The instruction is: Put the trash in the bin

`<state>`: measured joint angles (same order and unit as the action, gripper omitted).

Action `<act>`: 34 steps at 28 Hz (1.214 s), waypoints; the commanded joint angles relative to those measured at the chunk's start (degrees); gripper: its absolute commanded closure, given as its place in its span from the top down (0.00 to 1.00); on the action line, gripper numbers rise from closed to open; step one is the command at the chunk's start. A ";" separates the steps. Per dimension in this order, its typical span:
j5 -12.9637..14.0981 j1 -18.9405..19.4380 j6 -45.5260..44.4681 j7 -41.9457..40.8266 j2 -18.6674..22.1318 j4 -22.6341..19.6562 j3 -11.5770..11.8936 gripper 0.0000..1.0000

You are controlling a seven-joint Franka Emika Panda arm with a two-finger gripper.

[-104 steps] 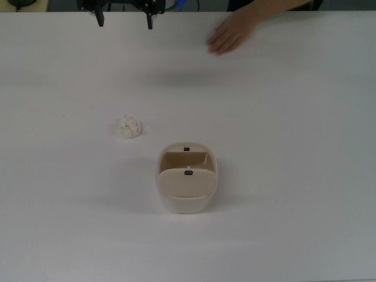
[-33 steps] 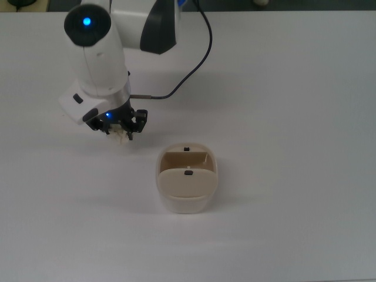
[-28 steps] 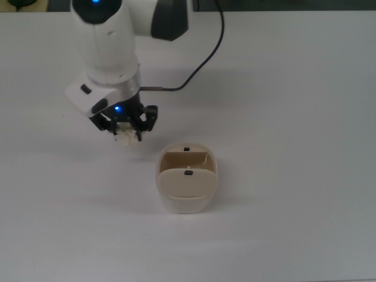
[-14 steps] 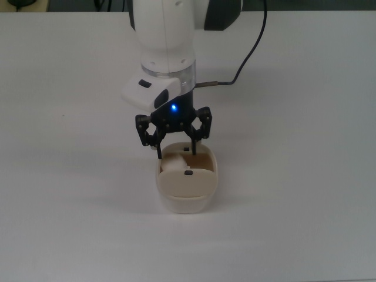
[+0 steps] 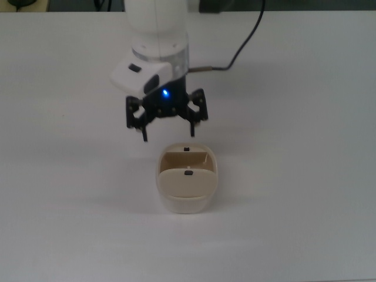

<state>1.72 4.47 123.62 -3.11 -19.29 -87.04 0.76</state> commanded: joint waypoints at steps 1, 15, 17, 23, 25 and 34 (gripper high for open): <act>-0.14 -0.34 -10.04 -0.58 4.87 -0.41 2.23 1.00; -2.86 -0.34 -31.06 -2.42 16.91 -0.85 7.42 1.00; -3.04 -0.34 -31.42 -2.60 17.70 -1.38 7.42 1.00; -4.80 -0.25 -31.33 -4.35 18.94 -4.19 7.15 1.00; -4.80 -0.34 -31.42 -4.10 19.02 -4.11 7.15 1.00; -4.36 -0.34 -31.42 -3.83 19.03 -3.93 7.42 1.00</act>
<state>-2.21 3.82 92.47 -6.21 -1.48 -89.82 7.94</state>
